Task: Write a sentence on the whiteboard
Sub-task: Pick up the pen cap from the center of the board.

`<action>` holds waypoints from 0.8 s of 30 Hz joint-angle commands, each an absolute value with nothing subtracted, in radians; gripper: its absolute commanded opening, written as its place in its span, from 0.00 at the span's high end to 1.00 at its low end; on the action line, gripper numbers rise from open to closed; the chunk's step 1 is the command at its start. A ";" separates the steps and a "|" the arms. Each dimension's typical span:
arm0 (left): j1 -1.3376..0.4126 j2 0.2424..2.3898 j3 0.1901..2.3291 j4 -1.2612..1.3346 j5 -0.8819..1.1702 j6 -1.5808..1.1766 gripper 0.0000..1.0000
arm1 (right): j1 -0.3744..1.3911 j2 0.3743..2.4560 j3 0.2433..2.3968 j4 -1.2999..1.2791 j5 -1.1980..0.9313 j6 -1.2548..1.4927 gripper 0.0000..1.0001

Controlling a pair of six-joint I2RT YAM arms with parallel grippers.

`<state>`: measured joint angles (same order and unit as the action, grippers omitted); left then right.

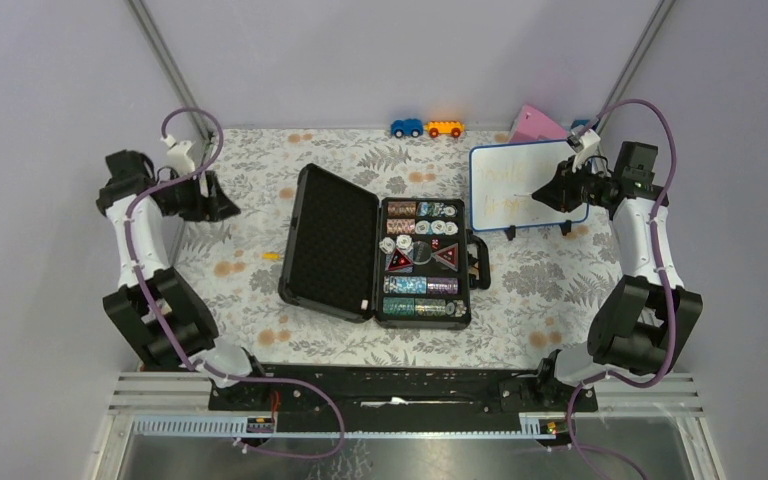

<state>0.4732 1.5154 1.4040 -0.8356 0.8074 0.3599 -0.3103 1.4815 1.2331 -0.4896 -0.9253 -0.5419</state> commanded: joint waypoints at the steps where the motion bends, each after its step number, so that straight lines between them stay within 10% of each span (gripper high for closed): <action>1: 0.579 1.569 1.384 -1.128 0.890 0.910 0.34 | -0.302 1.459 1.269 -0.506 -0.925 -0.549 1.00; 24: 0.415 1.728 1.127 -0.933 0.745 1.819 0.50 | -0.249 1.458 1.249 -0.486 -0.881 -0.512 1.00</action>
